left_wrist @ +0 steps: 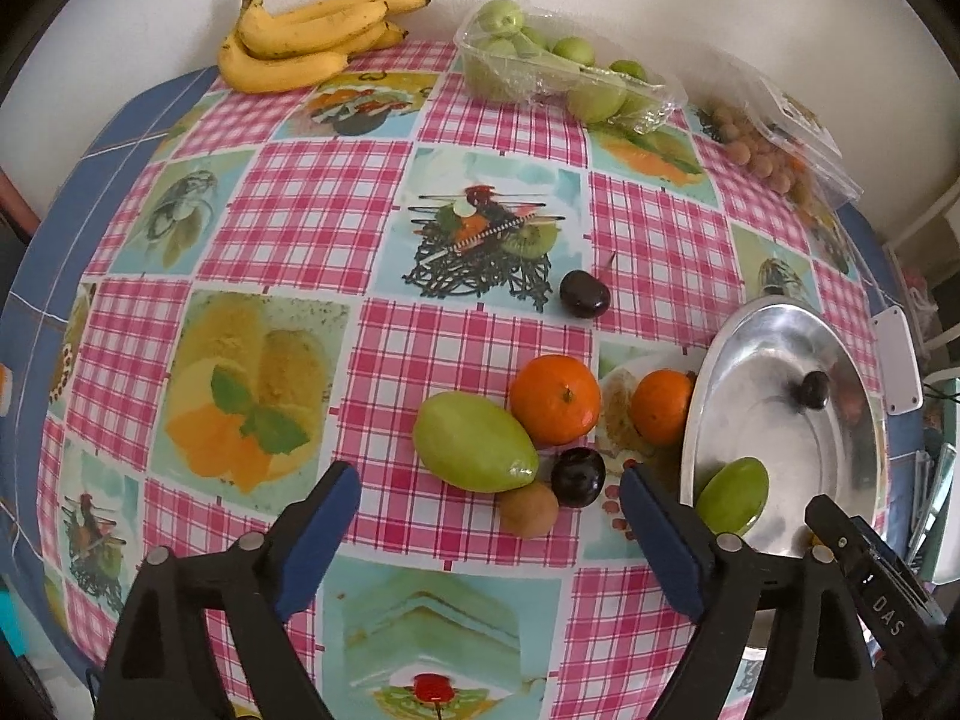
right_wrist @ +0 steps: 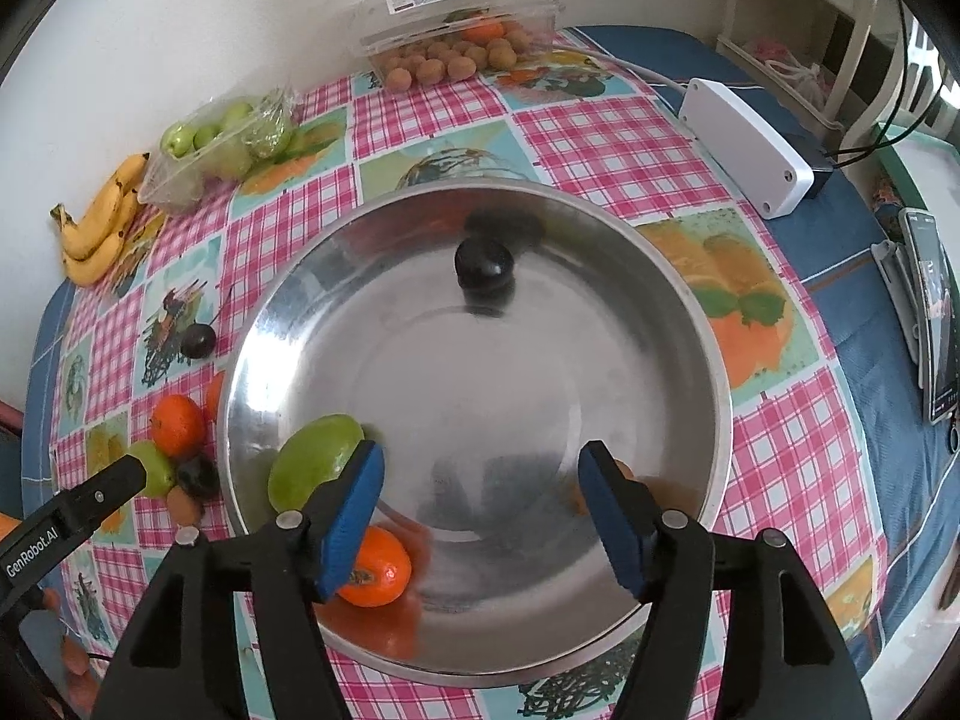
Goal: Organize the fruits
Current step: 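Withdraw both open tools from the steel bowl toward the loose fruit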
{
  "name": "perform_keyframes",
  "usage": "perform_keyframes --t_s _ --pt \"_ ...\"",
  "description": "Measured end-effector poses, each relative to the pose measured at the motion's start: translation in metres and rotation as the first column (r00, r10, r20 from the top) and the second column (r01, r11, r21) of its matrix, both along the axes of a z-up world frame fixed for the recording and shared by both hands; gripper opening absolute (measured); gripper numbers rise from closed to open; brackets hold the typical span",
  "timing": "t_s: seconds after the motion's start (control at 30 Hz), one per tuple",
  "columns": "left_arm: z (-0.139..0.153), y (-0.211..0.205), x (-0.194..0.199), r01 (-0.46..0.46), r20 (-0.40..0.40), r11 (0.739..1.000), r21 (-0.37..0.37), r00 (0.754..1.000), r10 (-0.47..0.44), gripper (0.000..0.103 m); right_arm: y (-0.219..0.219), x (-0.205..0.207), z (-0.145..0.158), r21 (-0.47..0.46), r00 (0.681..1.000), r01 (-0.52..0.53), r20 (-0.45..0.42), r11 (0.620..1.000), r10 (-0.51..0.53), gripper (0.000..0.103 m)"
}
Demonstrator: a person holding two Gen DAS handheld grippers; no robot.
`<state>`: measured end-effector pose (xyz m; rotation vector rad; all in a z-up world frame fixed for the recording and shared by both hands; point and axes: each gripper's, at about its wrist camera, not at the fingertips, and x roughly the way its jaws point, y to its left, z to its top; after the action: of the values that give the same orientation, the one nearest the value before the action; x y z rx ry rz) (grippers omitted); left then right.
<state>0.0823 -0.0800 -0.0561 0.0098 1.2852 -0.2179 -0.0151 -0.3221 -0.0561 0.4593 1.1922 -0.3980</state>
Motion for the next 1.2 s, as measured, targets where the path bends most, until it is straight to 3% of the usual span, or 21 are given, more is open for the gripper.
perform_keyframes --t_s 0.1,0.3,0.43,0.87,1.2 --pt "-0.001 0.000 0.000 0.003 0.003 1.000 0.006 1.000 -0.003 0.101 0.001 0.001 -0.001 -0.011 1.000 -0.007 -0.006 1.000 0.007 0.082" --pt "0.000 0.001 0.001 0.003 0.026 1.000 0.027 1.000 -0.004 0.103 -0.002 -0.001 -0.001 -0.008 1.000 -0.003 -0.003 1.000 0.003 0.086" --pt "0.000 0.004 0.002 -0.006 0.040 0.999 0.045 0.999 0.004 0.103 -0.001 -0.001 -0.001 -0.018 1.000 -0.006 0.014 1.000 0.006 0.102" --pt "0.003 0.013 0.004 -0.018 0.038 1.000 0.019 0.999 0.017 0.103 0.004 0.000 0.001 -0.029 0.999 -0.027 0.032 0.999 0.028 0.102" --pt "0.021 0.047 0.017 -0.073 0.065 0.996 -0.058 0.995 0.077 0.103 0.047 0.015 0.013 0.002 0.987 -0.136 0.087 0.991 0.135 0.102"
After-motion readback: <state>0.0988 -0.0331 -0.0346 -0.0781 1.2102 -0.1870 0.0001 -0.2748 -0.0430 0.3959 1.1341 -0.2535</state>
